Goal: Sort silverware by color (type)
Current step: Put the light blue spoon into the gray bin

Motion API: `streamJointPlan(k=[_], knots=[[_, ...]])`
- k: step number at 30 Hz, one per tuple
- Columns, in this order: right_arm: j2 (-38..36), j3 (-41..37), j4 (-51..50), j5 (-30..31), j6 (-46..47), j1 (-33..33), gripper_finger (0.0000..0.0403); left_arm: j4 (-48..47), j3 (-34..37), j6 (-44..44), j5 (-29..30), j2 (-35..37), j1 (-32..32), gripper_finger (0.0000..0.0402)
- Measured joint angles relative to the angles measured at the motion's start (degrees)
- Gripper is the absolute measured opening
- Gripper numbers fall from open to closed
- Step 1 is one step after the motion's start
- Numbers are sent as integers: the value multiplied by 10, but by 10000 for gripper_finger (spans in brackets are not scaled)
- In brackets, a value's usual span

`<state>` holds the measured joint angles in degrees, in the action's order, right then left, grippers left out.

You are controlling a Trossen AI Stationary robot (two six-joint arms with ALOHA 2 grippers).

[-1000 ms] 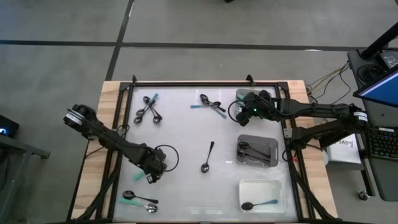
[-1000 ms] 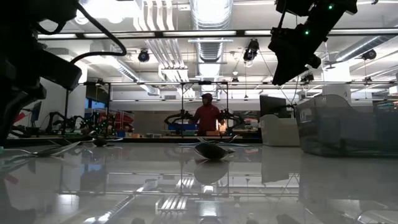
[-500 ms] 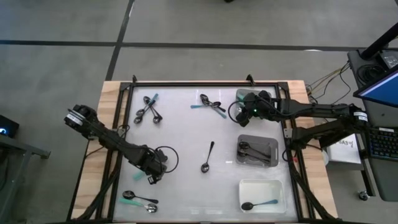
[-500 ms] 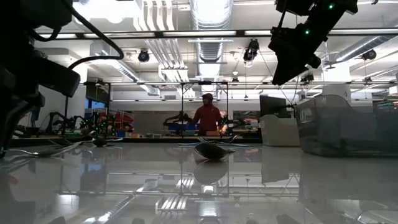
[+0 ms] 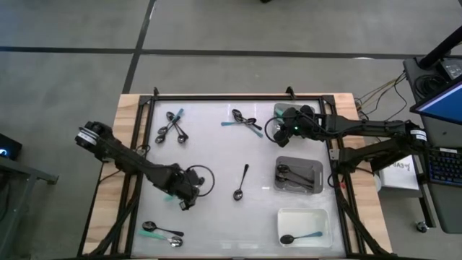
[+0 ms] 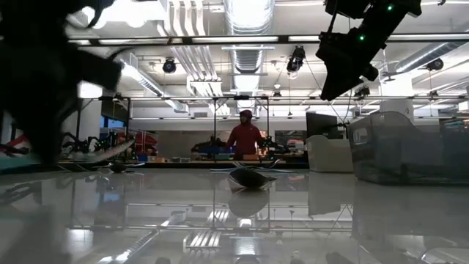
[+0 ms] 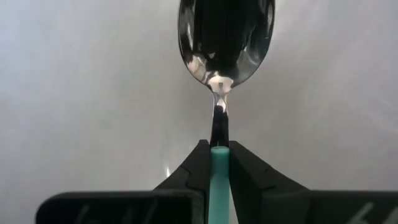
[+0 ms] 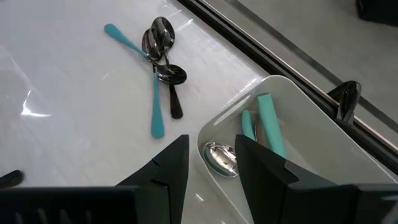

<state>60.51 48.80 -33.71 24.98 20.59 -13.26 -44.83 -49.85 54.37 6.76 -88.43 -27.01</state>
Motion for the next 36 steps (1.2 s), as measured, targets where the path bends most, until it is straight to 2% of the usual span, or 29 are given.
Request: streamJointPlan(k=[4,7,10,15,19,23,30,36], knots=[[0,0,1,0,0,0,123,-18,-54,-62,63,0,16,20],[0,0,2,-4,21,0,123,-16,-93,-107,151,2,34,20],[0,-1,16,-34,32,0,123,-16,-124,-148,237,1,55,20],[0,-5,126,-101,17,23,123,7,-165,-194,371,1,84,20],[3,-10,243,-110,-21,55,123,62,-176,-216,444,1,101,20],[16,-14,324,-111,-50,80,123,188,-162,-254,492,1,116,20],[78,-14,424,-120,-56,100,123,365,-152,-349,498,-30,143,20],[139,-13,500,-122,-56,108,123,401,-151,-389,498,-56,156,20]])
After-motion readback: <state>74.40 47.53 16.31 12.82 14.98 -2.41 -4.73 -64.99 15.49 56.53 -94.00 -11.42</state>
